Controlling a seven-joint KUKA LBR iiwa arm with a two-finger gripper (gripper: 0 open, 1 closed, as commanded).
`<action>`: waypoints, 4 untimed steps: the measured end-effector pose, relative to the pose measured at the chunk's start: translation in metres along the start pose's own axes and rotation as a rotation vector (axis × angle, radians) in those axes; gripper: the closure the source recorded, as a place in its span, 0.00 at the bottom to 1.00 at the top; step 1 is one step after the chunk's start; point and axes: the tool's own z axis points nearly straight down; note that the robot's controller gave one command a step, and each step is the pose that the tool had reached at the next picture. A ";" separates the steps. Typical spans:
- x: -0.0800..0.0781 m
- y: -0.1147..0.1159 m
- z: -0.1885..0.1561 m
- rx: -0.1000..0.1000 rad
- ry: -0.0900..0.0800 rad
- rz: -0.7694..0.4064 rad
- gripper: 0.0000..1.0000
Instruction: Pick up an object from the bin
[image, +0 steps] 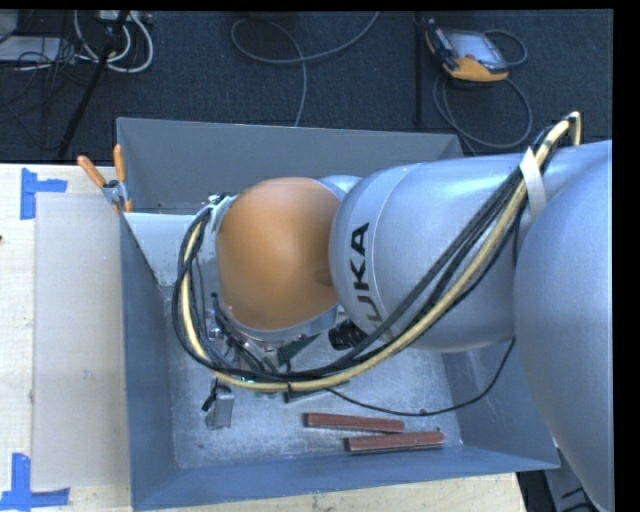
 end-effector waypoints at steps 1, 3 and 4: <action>-0.024 -0.090 0.021 -0.001 -0.006 0.236 0.00; 0.001 -0.175 0.130 -0.002 -0.003 -0.105 0.00; 0.000 -0.176 0.128 -0.003 -0.006 -0.101 1.00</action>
Offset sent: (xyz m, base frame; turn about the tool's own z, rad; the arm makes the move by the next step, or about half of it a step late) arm 0.0239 -0.0879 -0.0199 0.2346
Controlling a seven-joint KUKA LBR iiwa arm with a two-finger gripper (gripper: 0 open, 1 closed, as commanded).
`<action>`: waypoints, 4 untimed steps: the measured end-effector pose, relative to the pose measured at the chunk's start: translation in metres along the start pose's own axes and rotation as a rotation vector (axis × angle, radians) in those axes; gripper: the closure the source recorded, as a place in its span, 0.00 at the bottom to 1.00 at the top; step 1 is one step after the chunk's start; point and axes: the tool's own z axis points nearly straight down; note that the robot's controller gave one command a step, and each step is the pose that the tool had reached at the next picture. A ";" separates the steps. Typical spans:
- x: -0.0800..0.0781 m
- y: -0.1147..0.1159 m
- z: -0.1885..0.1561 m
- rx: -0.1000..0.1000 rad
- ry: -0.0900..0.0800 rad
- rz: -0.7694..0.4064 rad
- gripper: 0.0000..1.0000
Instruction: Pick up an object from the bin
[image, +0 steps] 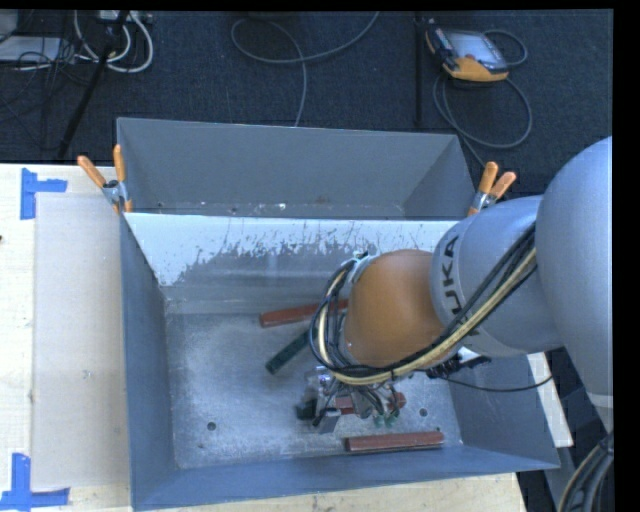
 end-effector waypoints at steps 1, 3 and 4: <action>-0.007 -0.008 -0.139 0.001 -0.012 -0.117 1.00; -0.021 -0.014 0.003 -0.001 0.005 -0.192 0.00; -0.023 -0.015 -0.001 -0.001 -0.003 -0.188 1.00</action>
Offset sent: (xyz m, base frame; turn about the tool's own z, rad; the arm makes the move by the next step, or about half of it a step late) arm 0.0067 -0.0074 0.1356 -0.1175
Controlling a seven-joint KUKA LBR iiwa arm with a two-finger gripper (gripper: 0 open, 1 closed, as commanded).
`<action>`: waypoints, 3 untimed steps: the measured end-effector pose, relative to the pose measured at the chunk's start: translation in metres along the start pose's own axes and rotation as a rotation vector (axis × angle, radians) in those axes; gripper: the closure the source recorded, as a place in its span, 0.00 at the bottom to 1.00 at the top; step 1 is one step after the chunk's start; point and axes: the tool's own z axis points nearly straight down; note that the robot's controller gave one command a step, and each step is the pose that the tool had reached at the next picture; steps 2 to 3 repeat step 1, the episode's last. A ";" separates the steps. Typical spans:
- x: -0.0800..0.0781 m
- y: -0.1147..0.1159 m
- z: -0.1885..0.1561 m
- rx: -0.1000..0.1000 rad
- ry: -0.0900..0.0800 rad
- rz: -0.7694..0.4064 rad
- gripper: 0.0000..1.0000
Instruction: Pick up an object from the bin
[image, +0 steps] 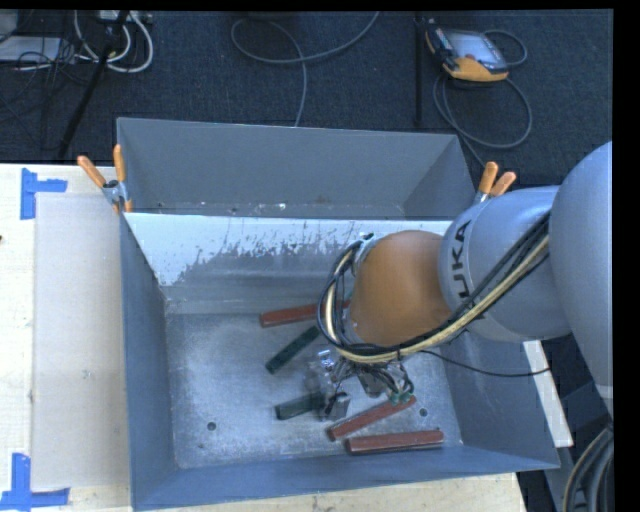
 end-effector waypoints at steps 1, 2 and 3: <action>0.006 0.050 -0.149 0.000 -0.009 0.075 1.00; 0.006 0.050 -0.149 0.000 -0.009 0.075 1.00; 0.006 0.050 -0.149 0.000 -0.009 0.075 1.00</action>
Offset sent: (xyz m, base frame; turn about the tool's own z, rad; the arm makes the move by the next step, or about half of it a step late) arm -0.0215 0.0439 0.1456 0.0765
